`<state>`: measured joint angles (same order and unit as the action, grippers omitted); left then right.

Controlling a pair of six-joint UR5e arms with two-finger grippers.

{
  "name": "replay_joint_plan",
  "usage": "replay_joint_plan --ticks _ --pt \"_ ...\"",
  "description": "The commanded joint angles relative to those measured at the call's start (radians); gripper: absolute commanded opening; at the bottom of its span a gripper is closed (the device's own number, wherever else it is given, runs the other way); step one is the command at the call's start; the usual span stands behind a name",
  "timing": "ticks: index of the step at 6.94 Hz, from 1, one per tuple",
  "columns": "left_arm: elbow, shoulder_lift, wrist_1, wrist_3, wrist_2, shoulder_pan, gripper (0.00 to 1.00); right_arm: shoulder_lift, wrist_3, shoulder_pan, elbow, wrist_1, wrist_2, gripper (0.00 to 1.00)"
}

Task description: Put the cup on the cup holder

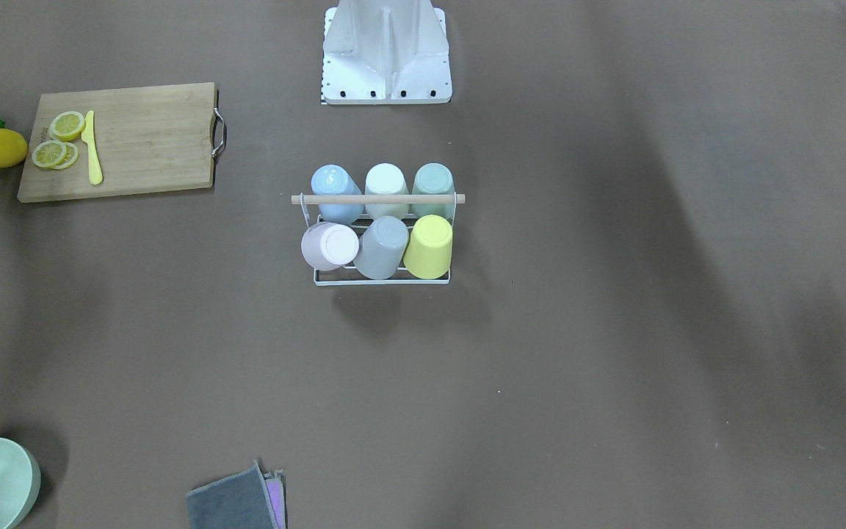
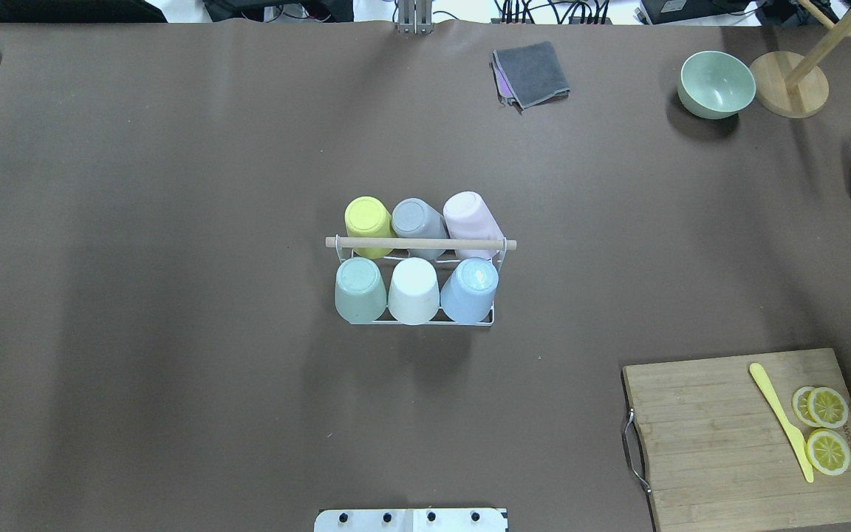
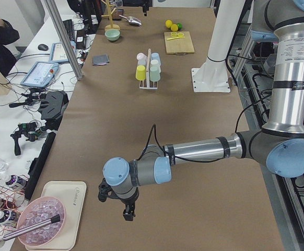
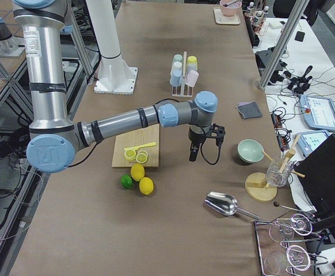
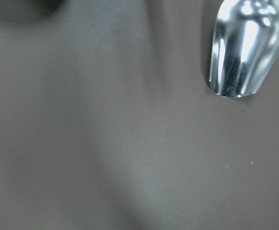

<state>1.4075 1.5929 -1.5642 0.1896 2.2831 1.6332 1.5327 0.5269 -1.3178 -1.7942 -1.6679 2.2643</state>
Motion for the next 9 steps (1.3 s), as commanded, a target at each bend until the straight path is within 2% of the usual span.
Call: replay_joint_plan --ticks 1,2,9 --pt "0.080 -0.013 -0.043 -0.173 0.092 -0.001 0.97 0.014 -0.078 -0.113 0.083 0.002 0.061 0.99" --pt "0.080 -0.021 -0.107 -0.237 0.126 -0.003 0.97 0.015 -0.169 -0.148 0.116 0.002 0.070 0.99" --pt "0.105 -0.021 -0.109 -0.236 0.173 -0.012 0.97 -0.011 -0.165 -0.156 0.130 -0.013 0.081 1.00"
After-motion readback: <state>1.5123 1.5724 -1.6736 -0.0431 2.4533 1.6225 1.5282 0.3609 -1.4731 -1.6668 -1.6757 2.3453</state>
